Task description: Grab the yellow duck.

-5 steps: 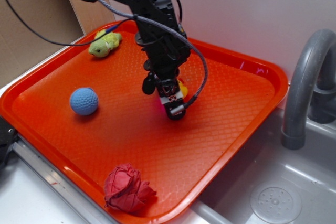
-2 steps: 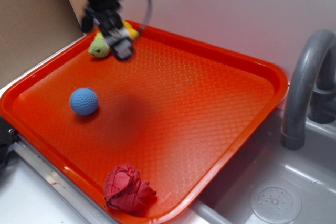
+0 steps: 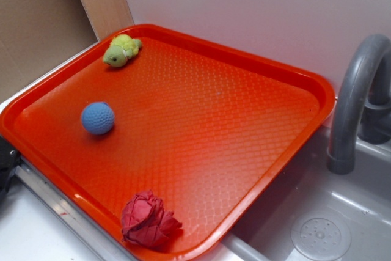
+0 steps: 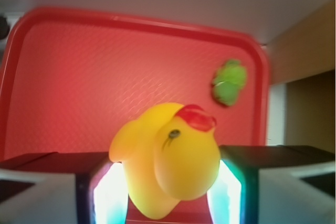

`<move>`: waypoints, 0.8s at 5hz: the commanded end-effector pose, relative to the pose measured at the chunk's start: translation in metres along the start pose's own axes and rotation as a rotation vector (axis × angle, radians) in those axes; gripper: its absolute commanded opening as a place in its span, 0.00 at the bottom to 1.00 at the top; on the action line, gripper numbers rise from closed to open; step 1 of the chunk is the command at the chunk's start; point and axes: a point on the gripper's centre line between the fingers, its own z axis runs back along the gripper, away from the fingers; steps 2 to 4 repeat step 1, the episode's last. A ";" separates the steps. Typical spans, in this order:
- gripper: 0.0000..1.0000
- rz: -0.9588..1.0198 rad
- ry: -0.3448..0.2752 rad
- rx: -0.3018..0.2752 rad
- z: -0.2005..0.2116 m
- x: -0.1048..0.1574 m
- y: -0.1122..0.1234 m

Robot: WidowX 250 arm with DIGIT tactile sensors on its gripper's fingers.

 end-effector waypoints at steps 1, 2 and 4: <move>0.00 0.044 0.027 -0.001 -0.009 0.012 0.002; 0.00 0.044 0.027 -0.001 -0.009 0.012 0.002; 0.00 0.044 0.027 -0.001 -0.009 0.012 0.002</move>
